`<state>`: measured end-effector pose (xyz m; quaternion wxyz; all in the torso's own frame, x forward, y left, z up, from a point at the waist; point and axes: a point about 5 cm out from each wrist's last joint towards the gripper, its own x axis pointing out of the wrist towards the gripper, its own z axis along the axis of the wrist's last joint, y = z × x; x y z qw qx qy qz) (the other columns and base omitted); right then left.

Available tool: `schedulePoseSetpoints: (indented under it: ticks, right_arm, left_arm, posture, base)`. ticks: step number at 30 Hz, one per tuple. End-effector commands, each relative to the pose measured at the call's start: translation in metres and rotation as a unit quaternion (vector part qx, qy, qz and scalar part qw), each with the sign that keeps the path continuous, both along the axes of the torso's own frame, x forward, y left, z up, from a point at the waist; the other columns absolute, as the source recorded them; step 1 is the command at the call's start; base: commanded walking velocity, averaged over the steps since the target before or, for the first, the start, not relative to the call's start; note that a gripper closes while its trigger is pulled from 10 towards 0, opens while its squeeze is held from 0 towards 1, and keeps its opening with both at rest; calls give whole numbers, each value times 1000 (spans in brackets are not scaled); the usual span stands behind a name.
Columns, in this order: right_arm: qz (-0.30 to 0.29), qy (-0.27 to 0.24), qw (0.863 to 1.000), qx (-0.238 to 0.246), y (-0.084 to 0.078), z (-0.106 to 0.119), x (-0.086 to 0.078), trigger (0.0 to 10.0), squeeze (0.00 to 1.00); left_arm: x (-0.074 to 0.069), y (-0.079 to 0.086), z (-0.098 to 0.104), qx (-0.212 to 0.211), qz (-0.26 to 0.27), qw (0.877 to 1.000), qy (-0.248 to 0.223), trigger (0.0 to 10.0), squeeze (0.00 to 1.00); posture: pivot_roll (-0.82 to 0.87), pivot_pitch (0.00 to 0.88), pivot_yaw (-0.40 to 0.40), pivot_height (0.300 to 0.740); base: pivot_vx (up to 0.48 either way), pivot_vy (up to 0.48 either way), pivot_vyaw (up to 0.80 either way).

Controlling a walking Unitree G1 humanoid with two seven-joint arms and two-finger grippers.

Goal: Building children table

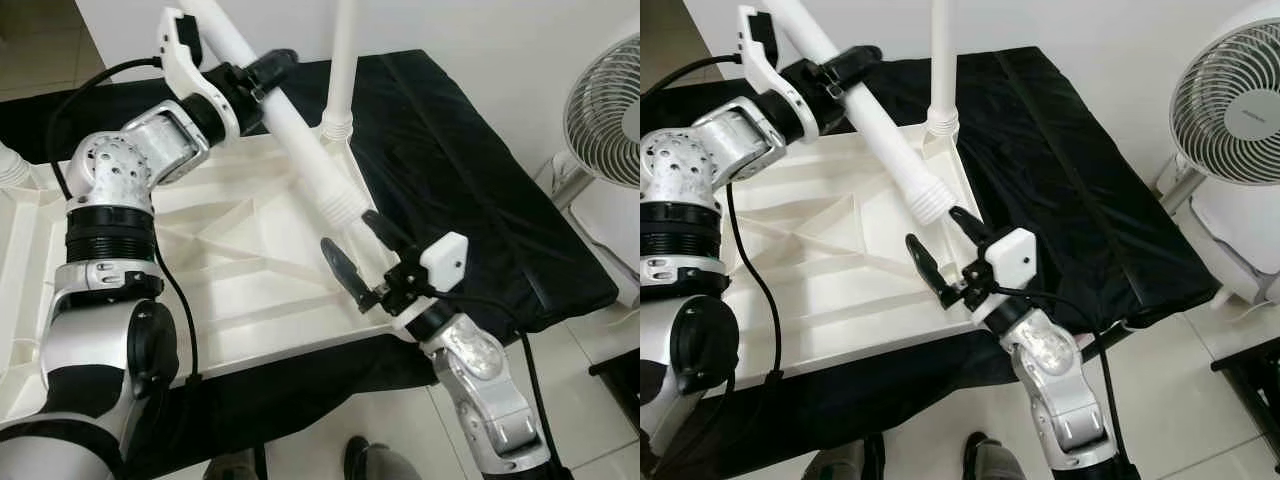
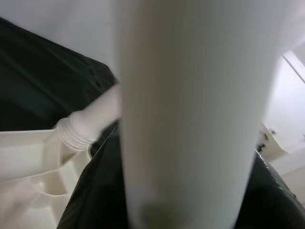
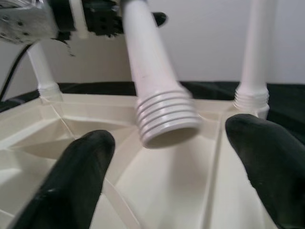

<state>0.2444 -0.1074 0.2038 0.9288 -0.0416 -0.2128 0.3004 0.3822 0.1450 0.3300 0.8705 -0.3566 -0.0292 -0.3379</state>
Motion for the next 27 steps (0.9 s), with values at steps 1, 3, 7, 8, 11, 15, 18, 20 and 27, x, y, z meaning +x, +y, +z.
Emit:
schedulePoseSetpoints:
  ticks: [1,3,7,8,11,15,18,20,27]
  right_arm:
    - [-4,9,1000,0,-4,-2,-3,10000,1000]
    - [-11,17,1000,-9,-8,-6,-4,10000,318]
    - [-27,36,999,-14,-15,-11,-3,10000,0]
    - [-27,36,999,-14,-15,-11,-3,10000,0]
    - [-49,44,998,-12,-24,-6,4,10000,0]
    - [-69,42,997,-15,-33,6,13,10000,0]
    - [-71,32,997,-20,-35,15,18,10000,0]
    - [-72,28,997,-22,-36,20,20,10000,0]
    - [-88,19,995,-45,-41,53,43,10000,0]
  left_arm:
    - [2,7,5,-5,14,1000,-5,10000,0]
    - [4,14,3,-18,26,999,3,10000,0]
    - [5,17,3,-21,31,999,5,10000,0]
    - [5,17,3,-21,31,999,5,10000,0]
    - [0,11,8,14,29,999,-30,10000,0]
    - [-6,1,12,43,26,997,-64,8039,0]
    - [-9,-5,13,50,24,995,-79,0,0]
    - [-12,-8,14,46,16,995,-88,0,0]
    - [-30,-37,19,195,34,961,-191,10000,0]
  posture:
    - [70,189,-7,740]
    - [70,189,-7,740]
    - [65,195,-10,740]
    - [65,195,-10,740]
    - [59,200,-14,740]
    - [60,200,-17,740]
    - [60,200,-21,740]
    - [60,200,-21,740]
    - [62,203,-31,740]
  base:
    - [0,0,0]
    - [0,0,0]
    - [0,0,0]
    - [0,0,0]
    - [0,0,0]
    - [0,0,0]
    - [0,0,0]
    - [0,0,0]
    - [0,0,0]
